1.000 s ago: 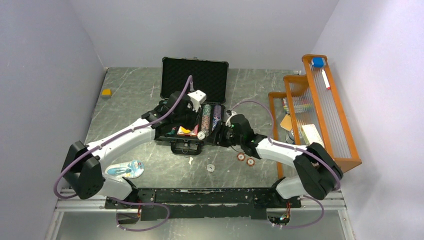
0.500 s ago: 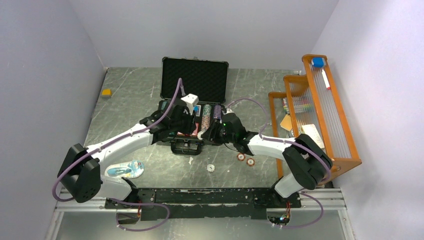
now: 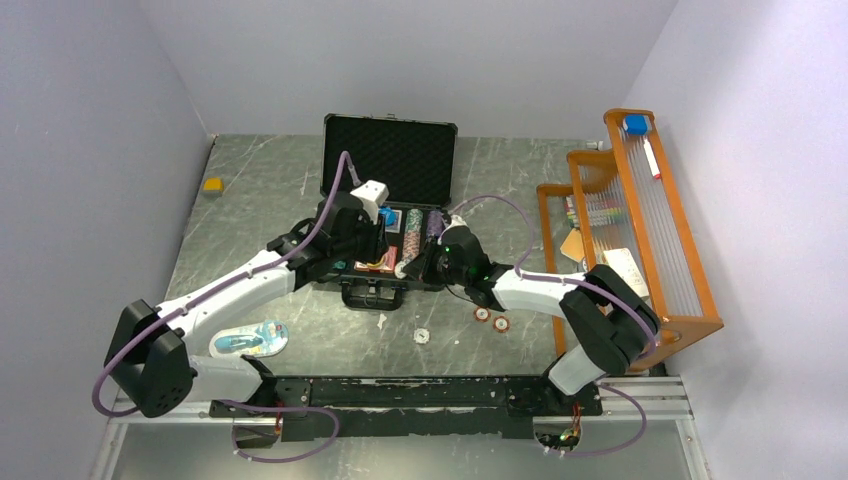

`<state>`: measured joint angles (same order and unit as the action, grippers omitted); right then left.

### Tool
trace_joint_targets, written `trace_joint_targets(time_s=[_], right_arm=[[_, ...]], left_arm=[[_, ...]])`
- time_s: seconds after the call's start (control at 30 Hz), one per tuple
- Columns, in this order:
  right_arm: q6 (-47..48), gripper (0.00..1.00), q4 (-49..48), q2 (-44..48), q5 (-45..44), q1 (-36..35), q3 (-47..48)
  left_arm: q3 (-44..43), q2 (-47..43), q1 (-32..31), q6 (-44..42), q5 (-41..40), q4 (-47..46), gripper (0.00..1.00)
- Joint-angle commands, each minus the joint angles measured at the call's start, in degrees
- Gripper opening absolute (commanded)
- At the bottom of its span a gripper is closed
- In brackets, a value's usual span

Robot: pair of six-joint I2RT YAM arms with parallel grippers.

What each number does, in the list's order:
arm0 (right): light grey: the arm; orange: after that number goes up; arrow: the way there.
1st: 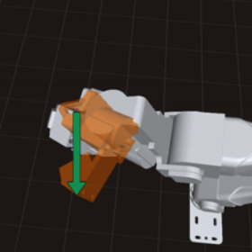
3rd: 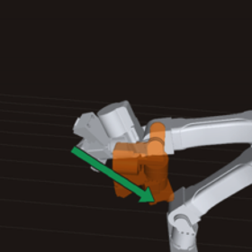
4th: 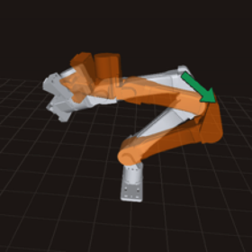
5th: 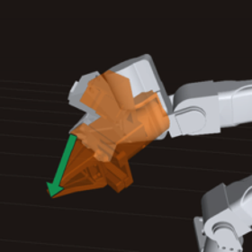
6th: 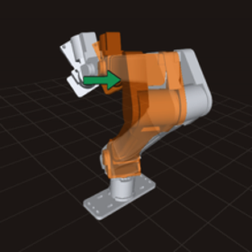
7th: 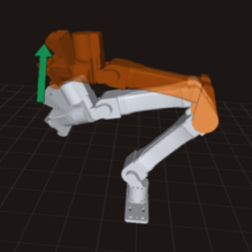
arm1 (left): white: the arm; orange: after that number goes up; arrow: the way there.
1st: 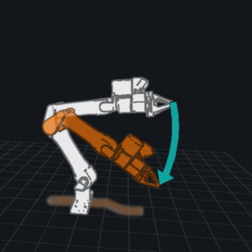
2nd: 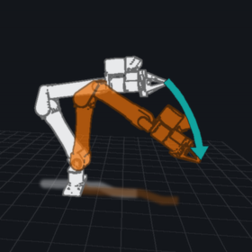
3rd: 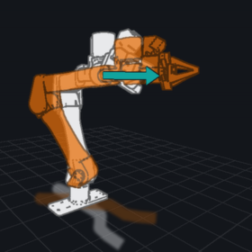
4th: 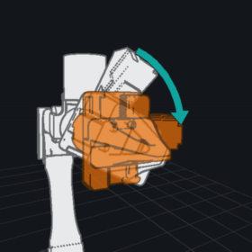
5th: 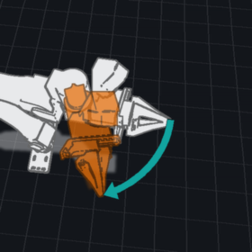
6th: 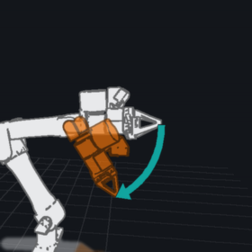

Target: Pack up texas hold em set

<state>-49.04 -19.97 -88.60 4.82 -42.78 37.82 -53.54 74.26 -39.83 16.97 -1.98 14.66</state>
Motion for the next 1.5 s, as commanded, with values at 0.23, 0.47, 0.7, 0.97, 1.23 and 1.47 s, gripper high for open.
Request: trace_joint_targets(time_s=[0.23, 0.47, 0.7, 0.97, 1.23, 1.47], right_arm=[[18.1, 0.0, -3.5, 7.2, 1.0, -0.2, 0.1], [44.0, 0.0, 4.1, 7.7, 11.3, -0.1, 4.4], [60.2, 0.0, 7.3, 8.7, 16.0, -0.2, 3.4], [66.8, 0.0, 11.9, 7.2, 16.4, -0.5, 4.9], [70.0, 0.0, 13.1, 5.6, 9.8, -0.6, 6.2], [74.4, 0.06, 12.6, 4.8, 8.2, -1.5, 6.3]], left_arm=[[-4.6, -5.5, 2.3, 2.2, -5.1, 4.7, 0.37], [-7.5, -10.8, 3.5, 2.4, -10.1, 8.4, 0.39], [-7.0, -15.3, 3.7, 0.0, -11.2, 8.7, 0.42], [-5.5, -16.8, 3.7, -1.5, -11.3, 8.0, 0.42], [-4.6, -17.5, 3.6, -1.8, -11.3, 7.4, 0.42], [-4.8, -16.7, 3.7, -1.8, -11.4, 7.4, 0.41]])
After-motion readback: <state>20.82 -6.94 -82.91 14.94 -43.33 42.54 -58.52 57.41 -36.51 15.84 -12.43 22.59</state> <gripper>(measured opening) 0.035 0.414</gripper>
